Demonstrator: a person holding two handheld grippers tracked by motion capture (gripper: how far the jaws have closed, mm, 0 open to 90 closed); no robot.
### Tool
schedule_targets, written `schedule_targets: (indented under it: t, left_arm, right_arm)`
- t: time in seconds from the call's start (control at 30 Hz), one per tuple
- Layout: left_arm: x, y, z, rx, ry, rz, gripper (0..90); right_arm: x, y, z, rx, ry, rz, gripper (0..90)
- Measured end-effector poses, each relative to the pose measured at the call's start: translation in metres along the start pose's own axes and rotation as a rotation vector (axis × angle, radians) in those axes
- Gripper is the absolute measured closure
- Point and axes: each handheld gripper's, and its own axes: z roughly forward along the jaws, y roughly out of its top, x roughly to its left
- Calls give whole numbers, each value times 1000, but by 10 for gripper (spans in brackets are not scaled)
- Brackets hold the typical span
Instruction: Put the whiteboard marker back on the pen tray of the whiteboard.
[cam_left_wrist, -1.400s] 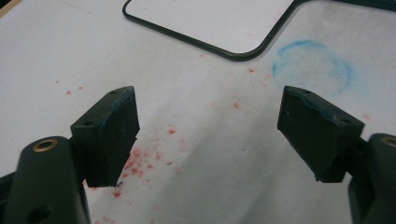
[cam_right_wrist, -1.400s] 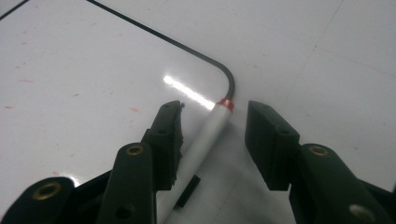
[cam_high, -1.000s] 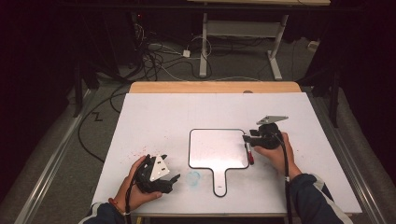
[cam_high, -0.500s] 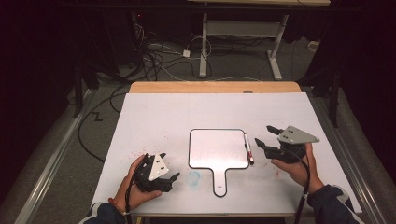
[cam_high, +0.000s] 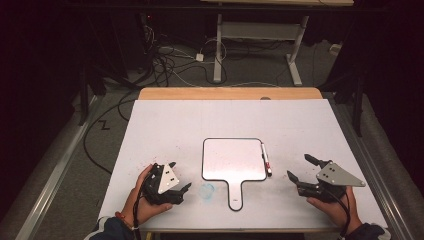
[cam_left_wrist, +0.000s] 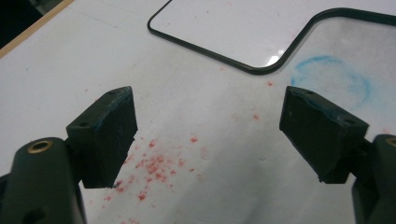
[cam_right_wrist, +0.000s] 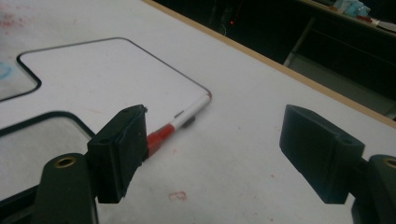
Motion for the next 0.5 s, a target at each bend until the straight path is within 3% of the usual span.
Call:
schedule_targets:
  t: [0.17,0.5]
  left_arm:
    - [0,0,-3,-13,9,7,181]
    - [2,-2,-2,-7,16,0,181]
  right_arm:
    - [3,3,-1,-8,-40,3,230]
    - [7,1,8,8,-27,-11,232]
